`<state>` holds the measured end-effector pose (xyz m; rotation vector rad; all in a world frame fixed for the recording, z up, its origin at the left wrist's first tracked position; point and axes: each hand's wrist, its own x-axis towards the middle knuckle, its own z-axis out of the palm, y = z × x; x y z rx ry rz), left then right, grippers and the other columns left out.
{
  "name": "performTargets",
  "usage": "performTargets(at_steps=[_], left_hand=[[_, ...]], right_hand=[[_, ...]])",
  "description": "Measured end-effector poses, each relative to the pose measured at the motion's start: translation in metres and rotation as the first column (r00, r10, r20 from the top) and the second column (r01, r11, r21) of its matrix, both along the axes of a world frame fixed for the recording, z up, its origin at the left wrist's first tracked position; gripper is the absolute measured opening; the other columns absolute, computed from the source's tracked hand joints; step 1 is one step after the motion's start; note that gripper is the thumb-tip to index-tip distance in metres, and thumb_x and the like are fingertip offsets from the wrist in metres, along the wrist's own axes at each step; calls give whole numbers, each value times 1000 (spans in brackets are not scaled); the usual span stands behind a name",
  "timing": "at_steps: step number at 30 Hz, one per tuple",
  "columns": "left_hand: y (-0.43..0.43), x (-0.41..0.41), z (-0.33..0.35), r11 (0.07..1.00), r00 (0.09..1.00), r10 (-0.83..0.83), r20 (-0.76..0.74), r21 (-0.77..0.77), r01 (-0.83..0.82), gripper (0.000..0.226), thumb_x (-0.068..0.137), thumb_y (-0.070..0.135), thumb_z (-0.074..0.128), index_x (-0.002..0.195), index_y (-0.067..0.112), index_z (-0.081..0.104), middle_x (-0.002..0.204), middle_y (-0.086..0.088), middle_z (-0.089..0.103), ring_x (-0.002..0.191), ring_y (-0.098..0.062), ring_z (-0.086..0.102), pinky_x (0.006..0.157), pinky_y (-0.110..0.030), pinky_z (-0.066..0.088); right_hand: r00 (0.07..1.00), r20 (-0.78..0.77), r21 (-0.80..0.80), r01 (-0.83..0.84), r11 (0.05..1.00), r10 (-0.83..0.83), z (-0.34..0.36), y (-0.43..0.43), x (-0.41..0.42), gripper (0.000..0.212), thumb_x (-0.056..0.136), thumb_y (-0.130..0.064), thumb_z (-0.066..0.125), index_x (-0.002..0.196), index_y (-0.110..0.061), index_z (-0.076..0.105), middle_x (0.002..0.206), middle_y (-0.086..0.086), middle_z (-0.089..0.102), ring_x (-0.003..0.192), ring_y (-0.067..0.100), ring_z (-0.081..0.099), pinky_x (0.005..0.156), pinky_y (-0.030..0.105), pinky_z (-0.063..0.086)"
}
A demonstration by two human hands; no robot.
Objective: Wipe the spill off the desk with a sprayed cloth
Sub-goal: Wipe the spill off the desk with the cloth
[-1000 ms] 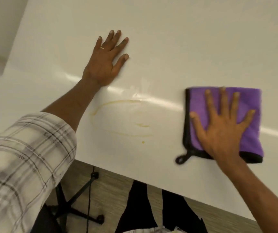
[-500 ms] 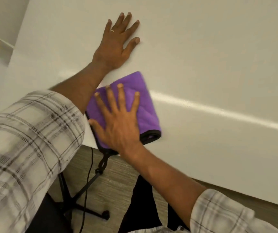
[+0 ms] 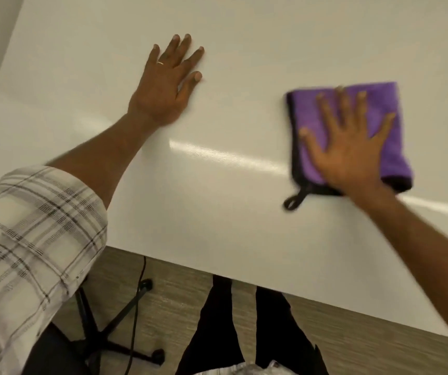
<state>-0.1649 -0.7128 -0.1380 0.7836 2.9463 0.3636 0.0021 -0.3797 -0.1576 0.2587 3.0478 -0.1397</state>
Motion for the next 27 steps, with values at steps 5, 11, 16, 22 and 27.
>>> performTargets(at_steps=[5,11,16,22,27], left_hand=[[2,-2,-3,1000,1000,-5,-30,22,6,53,112,39,29,162,21,34,172,-10,25,161,-28,18,130,-51,9],[3,-7,-18,997,995,-13,-96,70,19,51,112,39,33,161,24,36,171,-9,28,160,-22,20,127,-42,7],[-6,-16,-30,998,993,-3,-117,58,10,53,110,48,29,162,39,27,172,8,22,159,-7,13,124,-20,-5],[-18,-31,-57,991,994,49,-98,132,-36,52,109,48,32,161,41,26,174,4,21,161,-8,11,128,-57,20],[-30,-39,-60,995,991,-102,-85,-14,101,62,109,48,18,163,22,30,174,4,18,162,-21,13,129,-59,12]], right_hand=[[888,-3,-54,459,887,-459,9,100,-85,85,95,-77,7,166,-32,11,176,6,10,162,39,4,115,82,3],[942,-5,-64,335,940,-336,14,17,-94,92,92,-85,15,167,-31,11,176,6,9,162,37,4,119,77,0],[996,-89,-102,-10,995,1,2,-76,13,90,91,-85,30,164,-32,28,173,2,23,162,34,11,119,75,6],[974,25,39,222,974,-223,0,3,186,95,89,-91,26,166,-36,14,176,-3,6,163,31,4,120,78,4],[796,142,42,589,807,-588,13,148,183,93,88,-90,5,166,-39,2,176,-2,5,163,33,5,116,81,11]])
